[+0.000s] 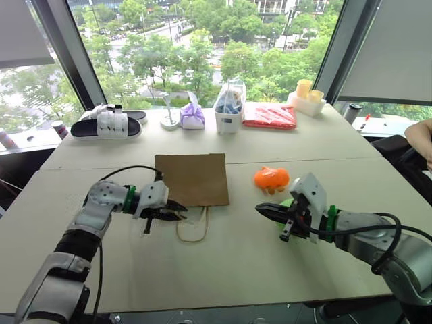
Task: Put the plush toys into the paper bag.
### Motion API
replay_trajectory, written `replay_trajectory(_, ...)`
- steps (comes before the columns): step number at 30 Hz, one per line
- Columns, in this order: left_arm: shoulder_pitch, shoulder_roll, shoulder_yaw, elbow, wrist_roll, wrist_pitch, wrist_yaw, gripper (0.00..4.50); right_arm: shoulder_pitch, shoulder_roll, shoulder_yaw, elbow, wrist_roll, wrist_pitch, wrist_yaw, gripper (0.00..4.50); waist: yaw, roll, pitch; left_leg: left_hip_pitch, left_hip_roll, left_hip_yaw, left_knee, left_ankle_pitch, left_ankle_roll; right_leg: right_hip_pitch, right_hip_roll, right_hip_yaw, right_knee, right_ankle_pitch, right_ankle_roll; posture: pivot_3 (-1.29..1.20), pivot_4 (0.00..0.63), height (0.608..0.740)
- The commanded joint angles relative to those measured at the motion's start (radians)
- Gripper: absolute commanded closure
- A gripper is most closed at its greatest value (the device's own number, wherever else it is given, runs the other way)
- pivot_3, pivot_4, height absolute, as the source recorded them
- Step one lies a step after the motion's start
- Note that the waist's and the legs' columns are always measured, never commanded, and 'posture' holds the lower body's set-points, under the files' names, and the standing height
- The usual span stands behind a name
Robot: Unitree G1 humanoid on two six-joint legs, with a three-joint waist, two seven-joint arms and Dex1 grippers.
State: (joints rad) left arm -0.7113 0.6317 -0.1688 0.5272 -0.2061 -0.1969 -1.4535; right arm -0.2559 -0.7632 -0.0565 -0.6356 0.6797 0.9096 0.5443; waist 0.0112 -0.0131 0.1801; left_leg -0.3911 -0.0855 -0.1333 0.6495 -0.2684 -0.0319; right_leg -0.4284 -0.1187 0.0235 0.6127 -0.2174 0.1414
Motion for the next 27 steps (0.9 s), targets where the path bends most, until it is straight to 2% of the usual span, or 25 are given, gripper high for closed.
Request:
replay_trajectory(1,-0.056,-0.019,0.059,-0.074,-0.084,0.133,0.02,4.47,-0.002,0.023,0.023,-0.042,-0.019,-0.017,-0.019,4.5,-0.002,0.0,0.0,0.0,0.0,0.0,0.0,0.0,0.0,0.0,0.0,0.0,0.0,0.0,0.0,0.0,0.15,0.74)
replay_trajectory(8,-0.102,-0.077,0.119,-0.292,-0.257,0.496,0.107,4.47,-0.037,0.149,0.169,0.003,-0.134,-0.046,-0.111,4.5,-0.012,0.0,0.0,0.0,-0.001,-0.001,0.0,0.0,0.0,0.0,0.0,0.0,0.001,0.0,0.0,0.0,0.15,0.74)
replay_trajectory(10,-0.102,-0.077,0.121,-0.328,-0.276,0.545,0.114,4.47,-0.08,0.244,0.23,0.114,-0.185,-0.094,-0.133,4.5,-0.029,0.0,0.0,0.001,-0.001,-0.002,0.0,0.0,0.0,0.0,0.0,0.0,0.002,0.0,0.0,0.0,0.15,0.74)
replay_trajectory(12,-0.102,-0.074,0.119,-0.348,-0.281,0.569,0.118,4.47,-0.151,0.354,0.273,0.27,-0.248,-0.165,-0.167,4.5,-0.035,0.0,0.0,0.002,0.0,-0.002,0.0,0.001,-0.001,0.0,0.001,0.0,0.003,0.0,0.0,0.0,0.15,0.74)
replay_trajectory(18,-0.093,-0.065,0.141,-0.395,-0.302,0.628,0.143,4.47,-0.283,0.548,0.288,0.66,-0.397,-0.369,-0.226,4.5,-0.038,0.0,0.0,0.002,-0.001,-0.003,-0.001,0.002,-0.003,-0.001,0.001,0.0,0.005,0.0,0.0,0.0,0.15,0.74)
replay_trajectory(22,-0.134,-0.08,0.197,-0.394,-0.337,0.684,0.224,4.47,-0.308,0.614,0.297,0.828,-0.47,-0.448,-0.243,4.5,-0.032,0.0,0.0,0.001,-0.001,-0.003,-0.002,0.005,-0.009,-0.002,0.001,0.0,0.004,0.0,0.0,0.0,0.15,0.74)
replay_trajectory(27,-0.237,-0.101,0.295,-0.331,-0.365,0.708,0.361,4.47,-0.289,0.64,0.306,0.871,-0.527,-0.486,-0.235,4.5,-0.033,0.0,0.0,0.0,-0.001,-0.005,-0.002,0.006,-0.01,-0.004,0.001,0.0,0.004,0.0,0.0,0.0,0.15,0.74)
